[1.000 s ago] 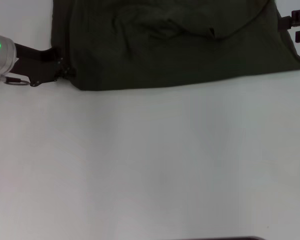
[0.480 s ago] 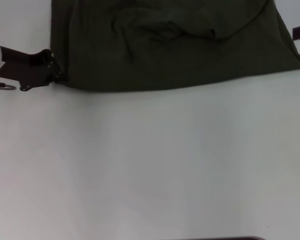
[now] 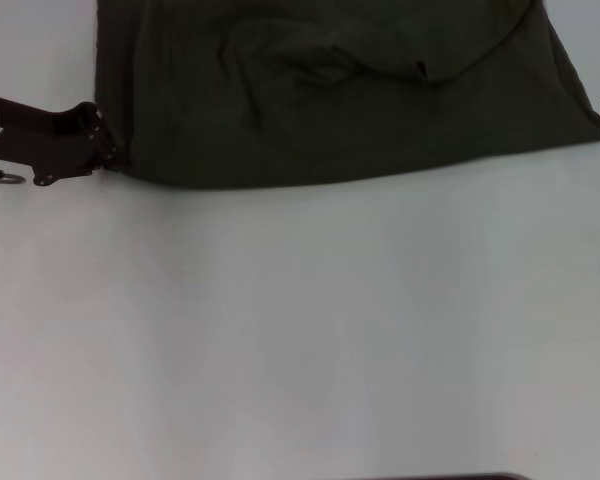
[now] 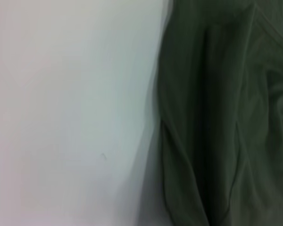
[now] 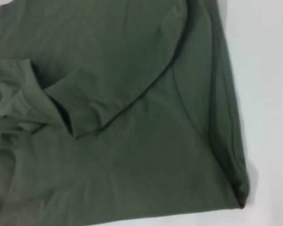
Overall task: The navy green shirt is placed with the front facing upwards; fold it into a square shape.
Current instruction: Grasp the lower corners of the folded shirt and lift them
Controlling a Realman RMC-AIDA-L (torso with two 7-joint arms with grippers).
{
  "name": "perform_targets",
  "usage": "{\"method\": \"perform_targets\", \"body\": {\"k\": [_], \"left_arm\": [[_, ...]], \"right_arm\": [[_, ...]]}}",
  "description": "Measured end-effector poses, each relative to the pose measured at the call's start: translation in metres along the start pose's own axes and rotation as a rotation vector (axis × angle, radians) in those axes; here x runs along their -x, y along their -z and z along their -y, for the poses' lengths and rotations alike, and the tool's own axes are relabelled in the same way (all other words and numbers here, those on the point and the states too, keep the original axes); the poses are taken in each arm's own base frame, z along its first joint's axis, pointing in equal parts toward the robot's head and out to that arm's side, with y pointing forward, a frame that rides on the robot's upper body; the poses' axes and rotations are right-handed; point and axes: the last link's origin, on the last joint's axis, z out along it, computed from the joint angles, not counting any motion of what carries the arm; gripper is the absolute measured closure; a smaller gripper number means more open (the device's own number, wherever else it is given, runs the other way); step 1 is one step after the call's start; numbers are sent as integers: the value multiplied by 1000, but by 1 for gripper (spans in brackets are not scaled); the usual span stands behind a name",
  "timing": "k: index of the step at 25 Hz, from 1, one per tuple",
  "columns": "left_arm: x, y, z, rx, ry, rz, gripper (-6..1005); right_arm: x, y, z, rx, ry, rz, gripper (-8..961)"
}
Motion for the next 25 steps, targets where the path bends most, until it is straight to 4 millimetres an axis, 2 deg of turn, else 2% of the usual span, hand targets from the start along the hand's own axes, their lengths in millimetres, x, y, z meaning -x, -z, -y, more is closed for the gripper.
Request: {"method": "perform_targets", "body": {"k": [9, 25], "left_arm": [[-2, 0, -3, -1, -7, -4, 970], [-3, 1, -2, 3, -5, -13, 970]], "right_arm": [[1, -16, 5, -52, -52, 33, 11], [7, -45, -11, -61, -27, 81, 12]]}}
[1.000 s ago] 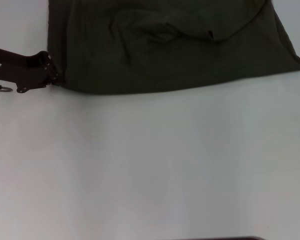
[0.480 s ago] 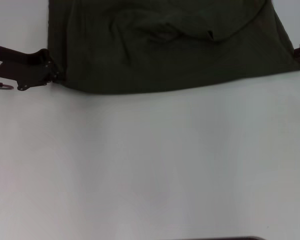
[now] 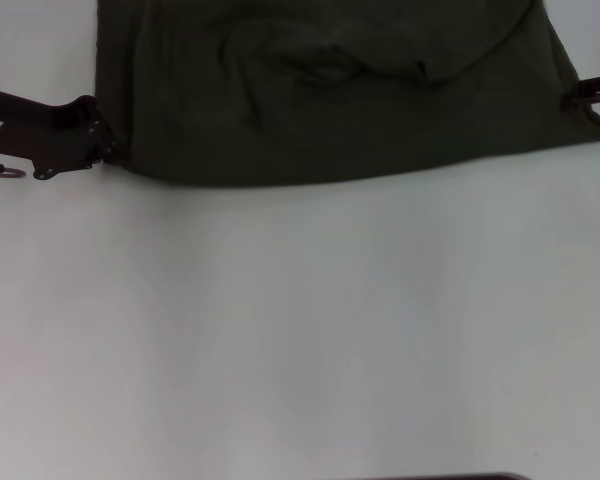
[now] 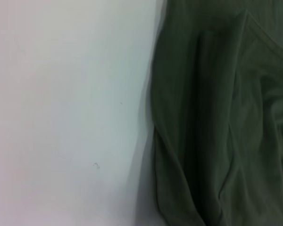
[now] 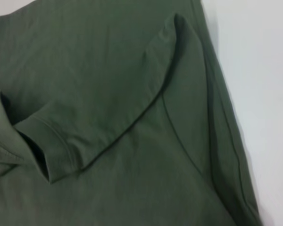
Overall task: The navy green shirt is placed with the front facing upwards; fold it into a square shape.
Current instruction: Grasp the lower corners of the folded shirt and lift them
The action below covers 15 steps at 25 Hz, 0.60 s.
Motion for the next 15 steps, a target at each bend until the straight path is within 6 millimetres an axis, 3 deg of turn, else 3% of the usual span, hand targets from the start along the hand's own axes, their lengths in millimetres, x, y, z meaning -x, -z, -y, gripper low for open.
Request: {"method": "perform_targets", "body": {"k": [15], "left_arm": [[-3, 1, -2, 1, -6, -17, 970]], "right_arm": [[-1, -13, -5, -21, 20, 3, 11]]}}
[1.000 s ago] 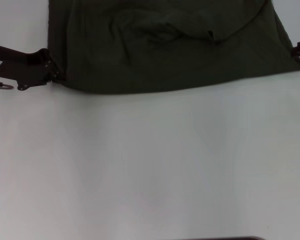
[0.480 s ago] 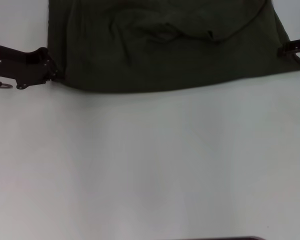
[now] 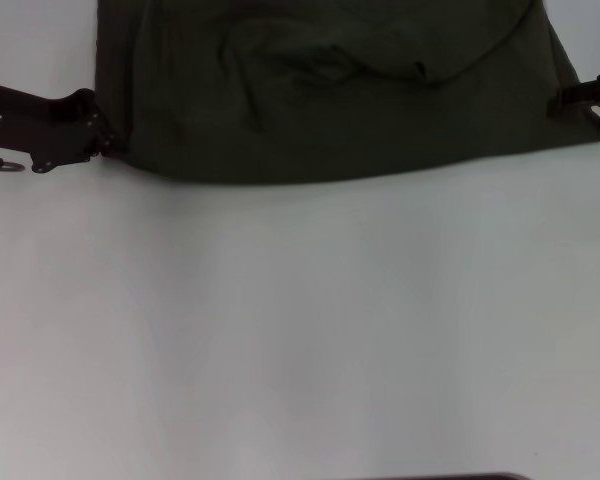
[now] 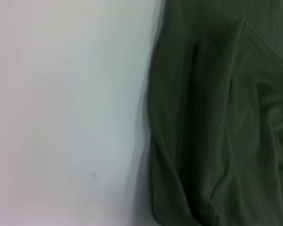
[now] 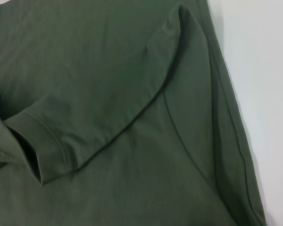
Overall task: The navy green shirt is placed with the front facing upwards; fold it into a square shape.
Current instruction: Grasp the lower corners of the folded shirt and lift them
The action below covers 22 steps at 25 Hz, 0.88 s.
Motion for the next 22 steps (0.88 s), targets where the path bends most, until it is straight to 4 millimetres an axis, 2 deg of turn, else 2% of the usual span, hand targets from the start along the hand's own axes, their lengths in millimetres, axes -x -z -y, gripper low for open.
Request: {"method": "perform_targets", "body": {"k": [22], "left_arm": [[-3, 0, -3, 2, -1, -10, 970]], "right_arm": [[1, -6, -10, 15, 22, -18, 12]]}}
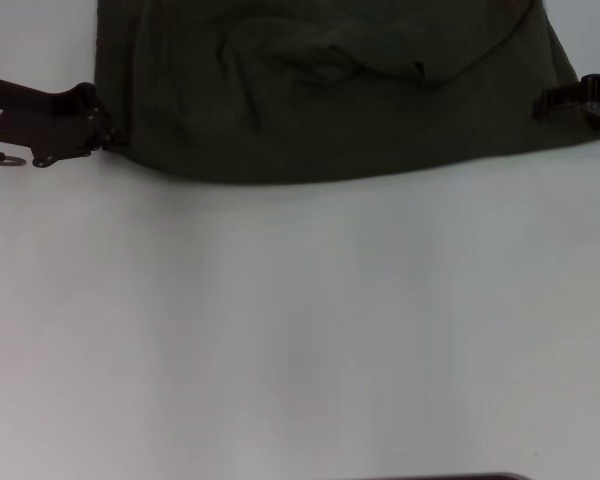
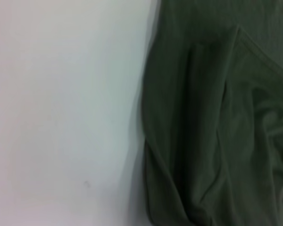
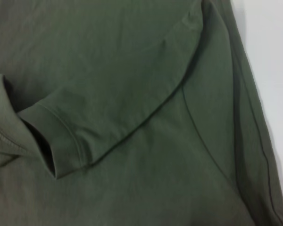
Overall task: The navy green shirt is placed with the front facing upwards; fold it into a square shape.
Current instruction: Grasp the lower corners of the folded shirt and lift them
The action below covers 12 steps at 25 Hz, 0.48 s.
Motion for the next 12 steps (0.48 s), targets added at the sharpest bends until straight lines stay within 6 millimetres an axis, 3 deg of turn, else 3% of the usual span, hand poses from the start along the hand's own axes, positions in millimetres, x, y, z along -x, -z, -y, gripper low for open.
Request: {"method": "perform_targets", "body": {"k": [12], "left_arm": [[-1, -1, -3, 4, -6, -4, 970]], "right_arm": [[1, 5, -6, 82, -13, 9, 12]]}}
